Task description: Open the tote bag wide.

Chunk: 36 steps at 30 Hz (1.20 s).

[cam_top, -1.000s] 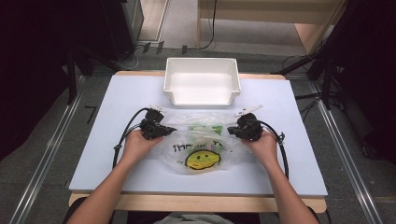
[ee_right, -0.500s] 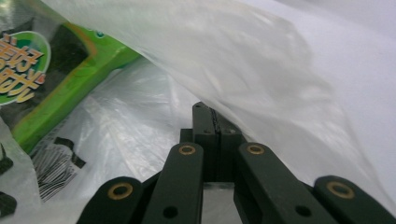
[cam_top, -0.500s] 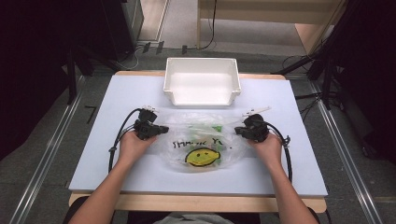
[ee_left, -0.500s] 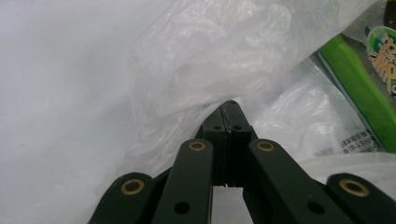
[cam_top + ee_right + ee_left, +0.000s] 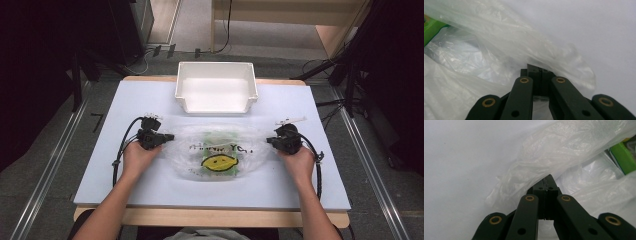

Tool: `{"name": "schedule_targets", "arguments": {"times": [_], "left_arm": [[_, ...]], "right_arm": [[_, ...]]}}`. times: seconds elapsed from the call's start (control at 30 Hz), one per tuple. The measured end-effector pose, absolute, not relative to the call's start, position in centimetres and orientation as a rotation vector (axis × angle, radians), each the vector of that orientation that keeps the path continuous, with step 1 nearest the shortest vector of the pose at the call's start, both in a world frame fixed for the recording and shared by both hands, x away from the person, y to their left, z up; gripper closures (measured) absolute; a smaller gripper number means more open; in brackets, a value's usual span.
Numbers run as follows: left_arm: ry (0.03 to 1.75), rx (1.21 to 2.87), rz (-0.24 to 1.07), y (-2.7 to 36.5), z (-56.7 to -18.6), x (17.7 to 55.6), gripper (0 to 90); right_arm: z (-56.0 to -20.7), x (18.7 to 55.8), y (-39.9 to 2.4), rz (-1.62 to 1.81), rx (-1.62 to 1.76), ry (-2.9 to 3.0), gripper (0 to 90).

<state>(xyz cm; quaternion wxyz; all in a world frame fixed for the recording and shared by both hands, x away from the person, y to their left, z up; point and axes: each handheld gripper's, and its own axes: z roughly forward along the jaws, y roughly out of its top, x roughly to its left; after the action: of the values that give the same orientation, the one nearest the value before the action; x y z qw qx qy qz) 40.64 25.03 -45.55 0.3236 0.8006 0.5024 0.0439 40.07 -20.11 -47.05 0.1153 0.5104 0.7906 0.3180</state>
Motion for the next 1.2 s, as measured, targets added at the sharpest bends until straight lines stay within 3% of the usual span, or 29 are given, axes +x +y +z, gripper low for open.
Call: {"name": "schedule_targets", "arguments": {"times": [0.37,0.6,0.67,1.2], "left_arm": [[1.342,2.088,0.091,25.6,-45.5,40.8,90.0],[1.338,2.121,0.146,25.3,-45.3,40.6,90.0],[1.34,2.11,0.091,25.7,-45.3,40.9,90.0],[1.178,2.124,0.096,24.7,-41.4,40.3,90.0]], "right_arm": [[-47.1,39.5,-21.7,0.907,1.529,2.283,90.0],[-46.9,39.3,-21.7,0.835,1.525,2.266,90.0],[-46.7,39.3,-21.1,0.809,1.458,2.296,90.0],[-42.9,38.9,-19.3,0.966,1.286,2.339,90.0]]}}
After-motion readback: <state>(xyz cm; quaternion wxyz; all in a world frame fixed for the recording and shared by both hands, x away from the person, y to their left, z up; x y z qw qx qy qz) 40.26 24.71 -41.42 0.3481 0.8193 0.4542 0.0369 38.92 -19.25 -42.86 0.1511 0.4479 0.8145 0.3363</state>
